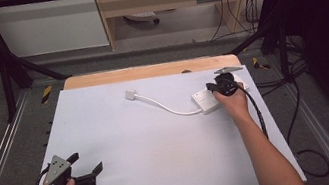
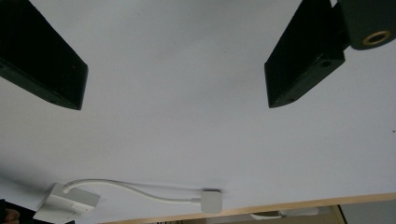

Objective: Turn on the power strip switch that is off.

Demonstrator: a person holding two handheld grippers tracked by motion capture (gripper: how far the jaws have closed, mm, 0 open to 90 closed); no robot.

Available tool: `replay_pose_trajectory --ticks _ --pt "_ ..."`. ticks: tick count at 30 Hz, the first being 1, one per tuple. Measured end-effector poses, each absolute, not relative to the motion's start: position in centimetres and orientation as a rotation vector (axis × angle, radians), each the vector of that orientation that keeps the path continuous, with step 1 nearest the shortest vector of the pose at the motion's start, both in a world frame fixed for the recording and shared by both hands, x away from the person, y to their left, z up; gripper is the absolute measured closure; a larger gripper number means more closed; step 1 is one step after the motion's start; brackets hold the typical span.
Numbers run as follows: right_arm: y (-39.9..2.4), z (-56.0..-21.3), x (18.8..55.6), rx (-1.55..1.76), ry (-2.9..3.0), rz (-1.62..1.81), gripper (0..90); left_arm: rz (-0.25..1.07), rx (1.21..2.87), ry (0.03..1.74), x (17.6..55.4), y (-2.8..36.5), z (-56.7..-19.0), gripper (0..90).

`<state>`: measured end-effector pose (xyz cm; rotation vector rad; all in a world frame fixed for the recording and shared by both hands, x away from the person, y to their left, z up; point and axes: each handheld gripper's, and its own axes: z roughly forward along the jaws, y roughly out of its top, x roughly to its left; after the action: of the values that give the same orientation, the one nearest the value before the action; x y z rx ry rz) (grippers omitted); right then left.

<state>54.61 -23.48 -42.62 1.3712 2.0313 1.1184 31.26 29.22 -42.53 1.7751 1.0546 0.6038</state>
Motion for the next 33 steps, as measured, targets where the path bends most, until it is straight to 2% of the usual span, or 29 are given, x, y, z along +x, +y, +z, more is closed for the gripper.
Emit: replay_pose_trajectory --ticks 33 --pt "-23.18 -43.64 54.95 1.370 2.038 1.089 90.0 0.599 1.773 1.053 31.25 29.19 -42.53 6.2"
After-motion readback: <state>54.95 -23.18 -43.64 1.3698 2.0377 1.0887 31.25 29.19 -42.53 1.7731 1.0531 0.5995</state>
